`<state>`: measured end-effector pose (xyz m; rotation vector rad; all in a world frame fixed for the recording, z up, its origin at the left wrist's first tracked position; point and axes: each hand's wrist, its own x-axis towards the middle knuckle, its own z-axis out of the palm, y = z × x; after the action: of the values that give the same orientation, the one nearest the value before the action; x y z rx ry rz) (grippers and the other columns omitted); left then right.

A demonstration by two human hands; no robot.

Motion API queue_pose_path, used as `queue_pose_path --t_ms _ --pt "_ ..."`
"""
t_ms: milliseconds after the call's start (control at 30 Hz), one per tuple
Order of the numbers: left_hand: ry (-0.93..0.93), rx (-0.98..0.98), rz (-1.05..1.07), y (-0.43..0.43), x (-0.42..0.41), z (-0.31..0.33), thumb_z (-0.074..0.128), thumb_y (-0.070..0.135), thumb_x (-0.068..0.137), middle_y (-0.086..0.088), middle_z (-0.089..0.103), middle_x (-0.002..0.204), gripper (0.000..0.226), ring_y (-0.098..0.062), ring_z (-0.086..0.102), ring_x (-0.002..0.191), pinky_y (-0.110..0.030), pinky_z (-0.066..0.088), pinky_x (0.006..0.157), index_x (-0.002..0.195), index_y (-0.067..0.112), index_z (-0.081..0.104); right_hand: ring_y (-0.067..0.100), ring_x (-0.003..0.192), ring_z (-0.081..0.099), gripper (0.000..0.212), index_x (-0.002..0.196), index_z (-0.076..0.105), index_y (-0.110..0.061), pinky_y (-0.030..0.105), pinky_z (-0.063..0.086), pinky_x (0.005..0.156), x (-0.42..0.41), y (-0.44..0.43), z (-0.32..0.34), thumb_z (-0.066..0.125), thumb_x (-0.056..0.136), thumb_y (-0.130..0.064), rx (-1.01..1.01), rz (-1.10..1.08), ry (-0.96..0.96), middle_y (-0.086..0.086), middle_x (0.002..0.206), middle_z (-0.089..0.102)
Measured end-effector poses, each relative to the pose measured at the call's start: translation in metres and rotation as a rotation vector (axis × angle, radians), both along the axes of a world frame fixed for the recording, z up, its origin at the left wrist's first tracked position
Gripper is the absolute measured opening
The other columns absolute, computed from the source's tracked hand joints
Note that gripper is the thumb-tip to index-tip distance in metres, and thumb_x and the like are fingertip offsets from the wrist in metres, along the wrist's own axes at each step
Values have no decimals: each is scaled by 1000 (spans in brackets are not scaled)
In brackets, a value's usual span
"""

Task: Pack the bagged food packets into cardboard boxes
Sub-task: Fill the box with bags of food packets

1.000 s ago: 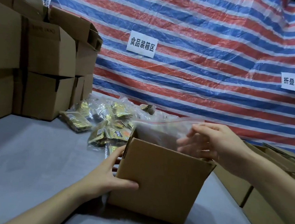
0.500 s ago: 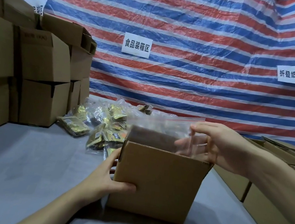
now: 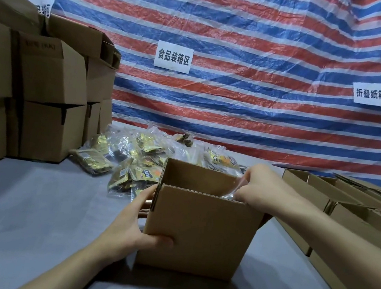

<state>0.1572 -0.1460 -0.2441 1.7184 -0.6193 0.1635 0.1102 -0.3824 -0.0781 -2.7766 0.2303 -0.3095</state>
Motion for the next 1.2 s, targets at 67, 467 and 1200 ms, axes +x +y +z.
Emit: queue_pose_path --t_ms 67,467,1200 --pt "-3 0 -1 0 0 1 92 47 43 20 68 120 107 -4 63 113 -13 50 86 141 39 47 26 80 70 5 85 70 -9 45 63 73 0 2 2 74 82 -10 -52 -23 -25 14 87 72" --pt "2 -18 -8 0 0 1 91 46 42 7 67 124 113 -5 64 113 -12 49 88 144 33 45 11 88 69 33 102 74 -21 19 55 76 -2 21 2 48 104 -42 -202 338 69 -4 96 73" --pt "33 18 4 2 2 -4 91 53 46 23 68 120 96 2 63 112 -14 53 82 133 44 50 18 101 74 51 116 70 -27 35 58 90 32 27 9 39 100 -63 290 329 772 -2 110 77"
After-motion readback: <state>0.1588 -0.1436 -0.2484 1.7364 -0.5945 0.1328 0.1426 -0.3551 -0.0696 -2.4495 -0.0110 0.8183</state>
